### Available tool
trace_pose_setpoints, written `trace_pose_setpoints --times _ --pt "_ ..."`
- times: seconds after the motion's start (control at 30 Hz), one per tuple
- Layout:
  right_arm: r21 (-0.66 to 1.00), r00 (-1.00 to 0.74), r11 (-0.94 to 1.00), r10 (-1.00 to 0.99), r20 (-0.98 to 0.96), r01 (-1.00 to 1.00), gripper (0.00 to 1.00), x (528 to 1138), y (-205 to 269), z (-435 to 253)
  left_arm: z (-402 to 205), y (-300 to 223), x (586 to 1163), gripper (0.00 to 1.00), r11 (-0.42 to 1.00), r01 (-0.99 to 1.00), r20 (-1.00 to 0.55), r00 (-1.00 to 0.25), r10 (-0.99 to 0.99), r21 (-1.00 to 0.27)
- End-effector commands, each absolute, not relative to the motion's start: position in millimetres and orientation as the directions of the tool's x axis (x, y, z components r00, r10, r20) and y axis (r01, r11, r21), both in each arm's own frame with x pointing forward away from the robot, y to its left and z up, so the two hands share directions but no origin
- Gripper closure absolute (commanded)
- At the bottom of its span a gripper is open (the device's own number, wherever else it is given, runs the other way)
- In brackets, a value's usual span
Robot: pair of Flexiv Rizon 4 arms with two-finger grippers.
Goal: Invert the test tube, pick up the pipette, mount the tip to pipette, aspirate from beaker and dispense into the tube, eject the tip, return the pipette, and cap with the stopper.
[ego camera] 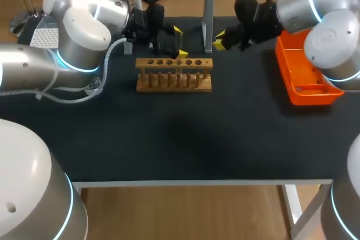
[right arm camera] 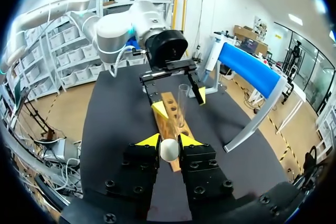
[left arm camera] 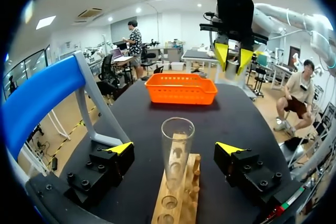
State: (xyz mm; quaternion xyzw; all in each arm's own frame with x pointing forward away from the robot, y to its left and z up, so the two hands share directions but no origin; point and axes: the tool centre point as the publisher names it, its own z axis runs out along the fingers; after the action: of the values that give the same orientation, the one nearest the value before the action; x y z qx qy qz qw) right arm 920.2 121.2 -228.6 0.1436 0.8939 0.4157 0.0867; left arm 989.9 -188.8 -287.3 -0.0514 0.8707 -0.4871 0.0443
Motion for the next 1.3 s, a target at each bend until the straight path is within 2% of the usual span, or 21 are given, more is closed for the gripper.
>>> trace_pose_setpoints --times 0.03,0.23,0.7,1.3 --pt "0.766 -0.943 0.614 0.330 -0.034 0.187 1.00 920.4 118.9 -225.6 -286.1 -187.1 988.8 0.00 0.517 -0.037 -0.033 -0.991 -0.127 -0.855" --pt "0.765 -0.945 0.615 0.325 -0.026 0.190 1.00 931.1 126.8 -219.7 -286.1 -187.1 988.8 0.00 0.517 -0.037 -0.033 -0.991 -0.127 -0.855" --pt "0.764 -0.950 0.620 0.312 -0.032 0.178 1.00 985.6 179.4 -218.4 -286.1 -187.1 988.8 0.00 0.517 -0.037 -0.033 -0.991 -0.127 -0.855" --pt "0.767 -0.941 0.615 0.336 -0.044 0.184 1.00 983.0 197.4 -207.9 -286.1 -187.1 988.8 0.00 0.517 -0.037 -0.033 -0.991 -0.127 -0.855"
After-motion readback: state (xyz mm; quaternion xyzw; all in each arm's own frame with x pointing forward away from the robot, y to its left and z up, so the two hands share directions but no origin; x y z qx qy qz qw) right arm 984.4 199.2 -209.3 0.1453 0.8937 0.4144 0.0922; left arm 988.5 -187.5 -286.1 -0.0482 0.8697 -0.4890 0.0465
